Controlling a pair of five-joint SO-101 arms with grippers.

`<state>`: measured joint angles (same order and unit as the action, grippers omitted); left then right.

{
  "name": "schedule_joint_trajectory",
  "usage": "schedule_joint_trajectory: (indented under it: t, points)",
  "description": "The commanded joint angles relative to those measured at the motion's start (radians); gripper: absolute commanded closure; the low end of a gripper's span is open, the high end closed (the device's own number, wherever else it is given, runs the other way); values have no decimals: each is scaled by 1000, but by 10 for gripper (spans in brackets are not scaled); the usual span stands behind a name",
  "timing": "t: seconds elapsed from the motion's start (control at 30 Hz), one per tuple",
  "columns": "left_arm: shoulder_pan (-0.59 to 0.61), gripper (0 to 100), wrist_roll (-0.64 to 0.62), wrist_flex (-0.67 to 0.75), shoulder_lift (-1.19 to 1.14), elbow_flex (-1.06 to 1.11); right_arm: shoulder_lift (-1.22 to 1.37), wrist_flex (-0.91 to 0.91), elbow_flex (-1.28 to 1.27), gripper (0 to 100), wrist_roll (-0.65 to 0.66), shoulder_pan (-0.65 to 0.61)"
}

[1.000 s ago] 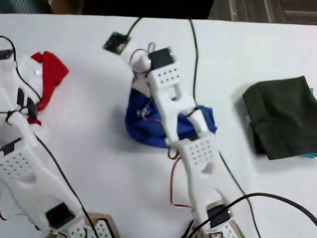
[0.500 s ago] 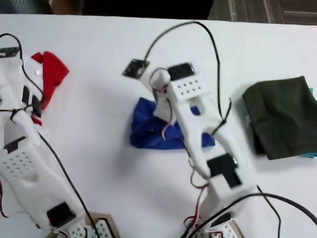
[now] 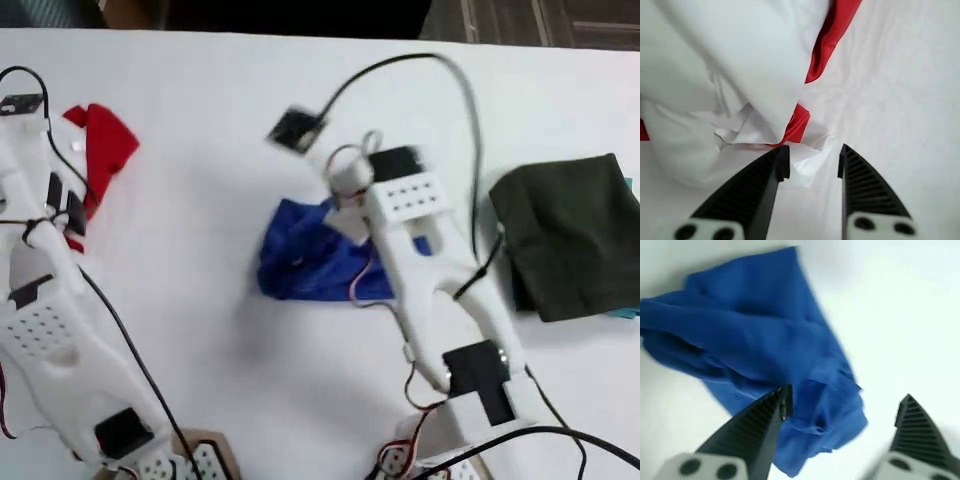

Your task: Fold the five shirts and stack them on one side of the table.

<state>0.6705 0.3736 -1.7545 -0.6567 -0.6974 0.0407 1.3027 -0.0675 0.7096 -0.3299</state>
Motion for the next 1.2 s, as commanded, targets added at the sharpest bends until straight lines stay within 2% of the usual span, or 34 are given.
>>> schedule_joint_trajectory:
  t: [0.0,0.17,0.53,0.87,0.93,1.1,1.17]
  points:
    - [-8,818,8,11,77,-2,-13,-21,48,658,-15,85]
    - [-9,818,8,12,75,-2,131,-16,49,658,21,114]
    - [-8,819,8,8,75,-2,275,-16,187,658,34,21]
    - [-8,819,8,9,75,-1,420,-15,262,659,34,12]
    - [-8,819,8,9,75,-1,423,-15,273,696,32,12]
    - [-8,819,8,11,75,-1,421,-15,308,910,25,24]
    - [-8,818,8,11,74,-1,421,-13,327,949,25,41]
